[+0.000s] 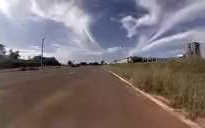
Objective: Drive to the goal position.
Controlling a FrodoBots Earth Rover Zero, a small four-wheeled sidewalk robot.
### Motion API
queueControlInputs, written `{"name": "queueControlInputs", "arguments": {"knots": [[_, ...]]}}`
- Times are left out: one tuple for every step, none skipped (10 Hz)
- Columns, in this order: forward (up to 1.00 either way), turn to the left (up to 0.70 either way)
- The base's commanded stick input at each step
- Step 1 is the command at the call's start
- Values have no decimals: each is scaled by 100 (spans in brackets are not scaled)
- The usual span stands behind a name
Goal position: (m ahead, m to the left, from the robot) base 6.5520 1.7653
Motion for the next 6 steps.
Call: {"name": "queueControlInputs", "arguments": {"knots": [[70,0],[70,0],[70,0],[71,0],[78,0],[85,0]]}}
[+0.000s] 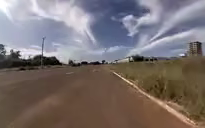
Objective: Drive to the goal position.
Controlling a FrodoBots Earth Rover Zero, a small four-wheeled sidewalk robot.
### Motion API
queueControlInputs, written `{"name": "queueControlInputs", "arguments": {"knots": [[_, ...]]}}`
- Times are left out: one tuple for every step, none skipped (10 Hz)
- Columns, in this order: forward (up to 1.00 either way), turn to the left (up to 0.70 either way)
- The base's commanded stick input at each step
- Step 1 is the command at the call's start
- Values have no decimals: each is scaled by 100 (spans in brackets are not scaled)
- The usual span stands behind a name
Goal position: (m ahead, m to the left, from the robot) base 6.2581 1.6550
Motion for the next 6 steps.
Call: {"name": "queueControlInputs", "arguments": {"knots": [[85,0],[85,0],[85,0],[85,0],[85,0],[85,0]]}}
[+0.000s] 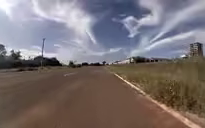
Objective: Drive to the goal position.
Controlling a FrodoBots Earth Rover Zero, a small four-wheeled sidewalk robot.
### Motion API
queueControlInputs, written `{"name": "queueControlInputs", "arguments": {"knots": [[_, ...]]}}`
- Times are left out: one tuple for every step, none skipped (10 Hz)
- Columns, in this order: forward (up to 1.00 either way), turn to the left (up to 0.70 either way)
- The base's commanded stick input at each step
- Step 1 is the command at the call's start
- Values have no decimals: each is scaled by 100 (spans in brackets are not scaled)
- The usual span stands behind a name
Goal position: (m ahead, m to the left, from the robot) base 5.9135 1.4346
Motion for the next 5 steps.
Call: {"name": "queueControlInputs", "arguments": {"knots": [[85,0],[85,0],[85,0],[85,0],[85,0]]}}
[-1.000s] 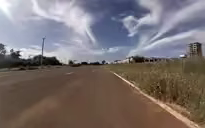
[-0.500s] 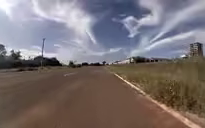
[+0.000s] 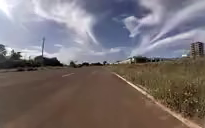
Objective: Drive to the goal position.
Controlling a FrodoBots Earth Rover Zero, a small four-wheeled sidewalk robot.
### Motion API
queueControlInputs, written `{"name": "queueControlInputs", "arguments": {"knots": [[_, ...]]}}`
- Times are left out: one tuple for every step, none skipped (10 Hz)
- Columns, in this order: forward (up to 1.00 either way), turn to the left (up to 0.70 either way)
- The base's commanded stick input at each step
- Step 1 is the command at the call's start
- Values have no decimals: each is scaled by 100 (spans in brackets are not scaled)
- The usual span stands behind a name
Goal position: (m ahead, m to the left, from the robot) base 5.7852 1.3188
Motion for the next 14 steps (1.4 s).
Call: {"name": "queueControlInputs", "arguments": {"knots": [[85,0],[85,0],[85,0],[85,0],[85,0],[85,0],[85,0],[85,0],[85,0],[85,0],[85,0],[85,0],[85,0],[85,0]]}}
